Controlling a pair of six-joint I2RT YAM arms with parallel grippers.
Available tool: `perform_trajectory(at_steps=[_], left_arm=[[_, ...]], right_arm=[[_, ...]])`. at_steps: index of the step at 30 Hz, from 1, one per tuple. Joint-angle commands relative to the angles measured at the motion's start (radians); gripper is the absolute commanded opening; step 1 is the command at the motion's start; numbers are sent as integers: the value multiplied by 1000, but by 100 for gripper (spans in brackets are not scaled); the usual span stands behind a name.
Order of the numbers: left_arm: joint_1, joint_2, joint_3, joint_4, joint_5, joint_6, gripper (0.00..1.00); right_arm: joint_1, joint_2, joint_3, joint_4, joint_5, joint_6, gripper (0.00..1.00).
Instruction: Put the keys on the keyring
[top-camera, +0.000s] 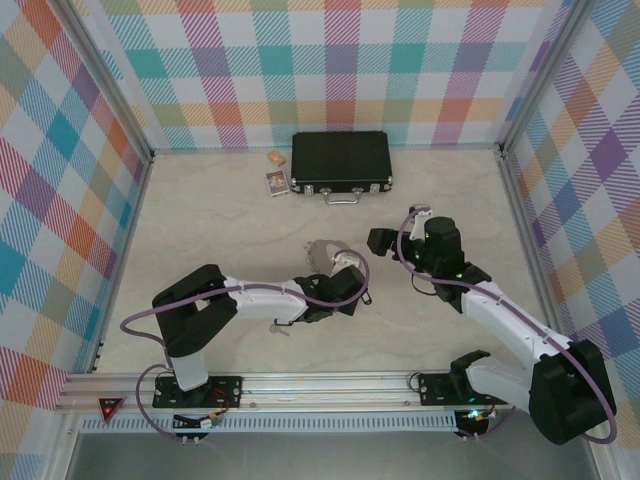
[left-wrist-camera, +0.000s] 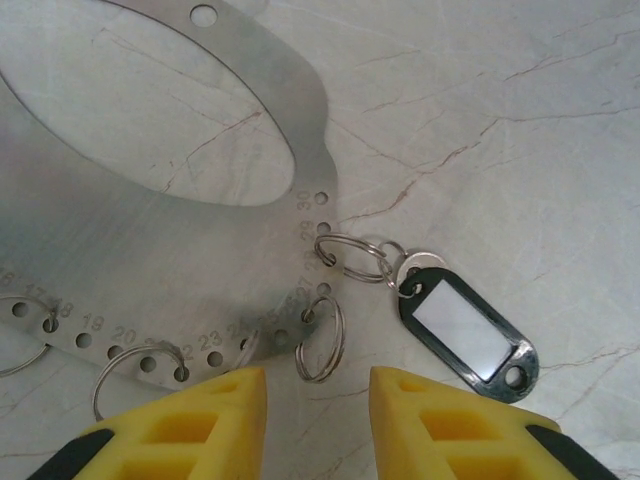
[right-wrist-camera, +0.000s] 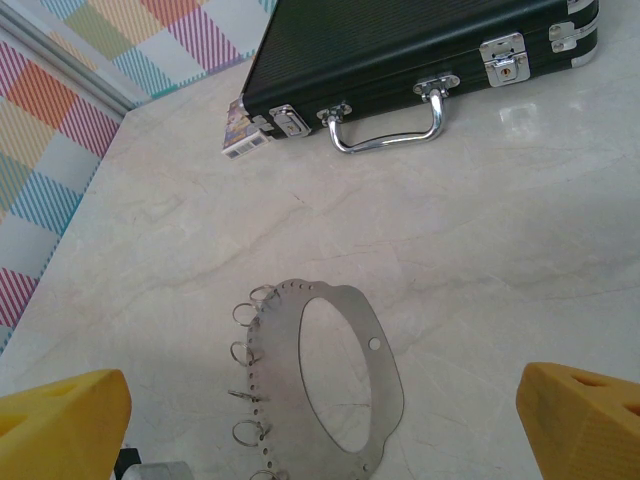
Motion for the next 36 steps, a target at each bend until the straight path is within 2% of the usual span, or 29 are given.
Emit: perform_trajectory(at_steps=[1,12,21,24,27,36], left_arm=[[-12,24,30,-39,-31,27,30],[-12,74,71,-54,-77,51,29],[-11,86,81,-62,-98,63,18],[-12,88,81,-67,-97,64,17],[-11,85,86,-79,-98,66,9],[-11,-50,68,-130,-129,107,1]], right_arm=[[6,-19,7,-5,-4,15,99],[7,-8,8,0,-17,20,99],[5,-6,11,-1,-28,25,99],[5,-6,11,-1,-28,25,99],[5,-4,12,-1,-28,28,99],[7,-13,10,-2,-25,28,99]])
